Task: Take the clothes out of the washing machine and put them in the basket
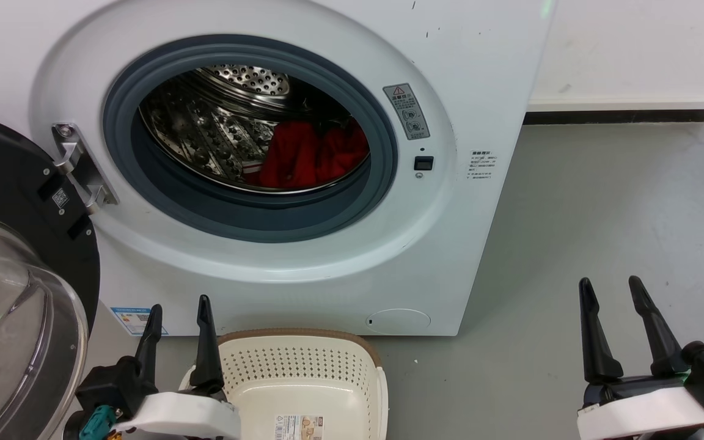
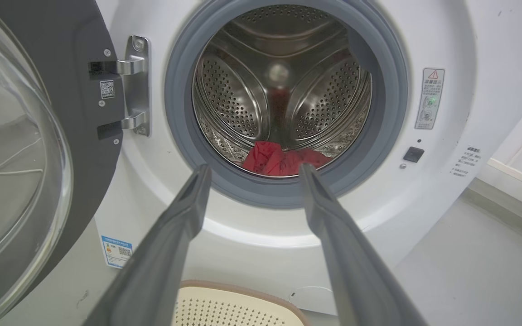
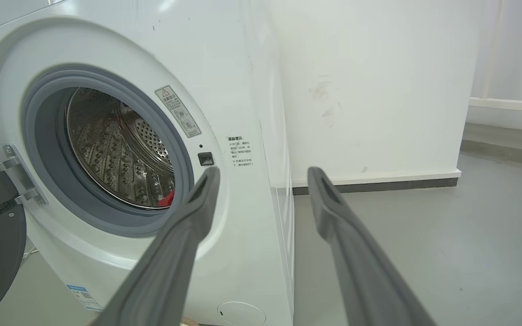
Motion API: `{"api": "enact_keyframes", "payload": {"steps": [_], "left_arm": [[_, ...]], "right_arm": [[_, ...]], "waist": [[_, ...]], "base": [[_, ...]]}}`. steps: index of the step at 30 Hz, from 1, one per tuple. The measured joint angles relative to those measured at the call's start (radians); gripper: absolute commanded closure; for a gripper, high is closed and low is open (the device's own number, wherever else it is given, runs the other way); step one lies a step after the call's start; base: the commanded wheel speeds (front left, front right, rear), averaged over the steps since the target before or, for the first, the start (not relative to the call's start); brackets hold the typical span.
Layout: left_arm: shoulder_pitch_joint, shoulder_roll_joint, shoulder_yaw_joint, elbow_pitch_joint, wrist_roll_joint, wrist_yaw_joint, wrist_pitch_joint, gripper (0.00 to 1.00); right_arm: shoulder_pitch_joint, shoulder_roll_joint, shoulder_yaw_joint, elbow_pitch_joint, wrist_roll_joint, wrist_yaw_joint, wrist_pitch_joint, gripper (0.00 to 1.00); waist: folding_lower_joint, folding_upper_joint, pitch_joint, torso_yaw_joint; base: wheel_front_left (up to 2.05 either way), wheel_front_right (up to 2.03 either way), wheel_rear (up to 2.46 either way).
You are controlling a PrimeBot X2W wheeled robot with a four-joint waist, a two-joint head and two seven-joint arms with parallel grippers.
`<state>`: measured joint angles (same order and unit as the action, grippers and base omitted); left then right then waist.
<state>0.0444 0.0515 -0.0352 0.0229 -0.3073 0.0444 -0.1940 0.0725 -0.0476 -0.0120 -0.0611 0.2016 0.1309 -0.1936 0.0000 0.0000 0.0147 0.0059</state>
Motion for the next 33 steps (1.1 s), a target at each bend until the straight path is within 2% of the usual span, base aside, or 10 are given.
{"api": "enact_keyframes", "payload": {"steps": [6, 15, 33], "left_arm": [[0.009, 0.000, -0.002, -0.009, 0.046, 0.000, -0.012, 0.00], [0.023, -0.001, 0.004, -0.015, 0.115, -0.033, -0.035, 0.00], [0.041, -0.001, -0.001, -0.017, 0.229, -0.022, -0.066, 0.00]], "right_arm": [[0.011, 0.000, 0.004, -0.012, -0.056, 0.000, -0.012, 0.00], [0.017, 0.000, 0.012, -0.033, -0.135, 0.000, -0.036, 0.00], [0.037, -0.001, 0.012, -0.047, -0.230, 0.000, -0.067, 0.00]], "waist": [[0.0000, 0.0000, 0.000, 0.001], [0.0000, 0.0000, -0.005, 0.002], [0.0000, 0.0000, -0.006, -0.004]], "base": [[0.00, 0.00, 0.00], [0.00, 0.00, 0.00], [0.00, 0.00, 0.00]]}}
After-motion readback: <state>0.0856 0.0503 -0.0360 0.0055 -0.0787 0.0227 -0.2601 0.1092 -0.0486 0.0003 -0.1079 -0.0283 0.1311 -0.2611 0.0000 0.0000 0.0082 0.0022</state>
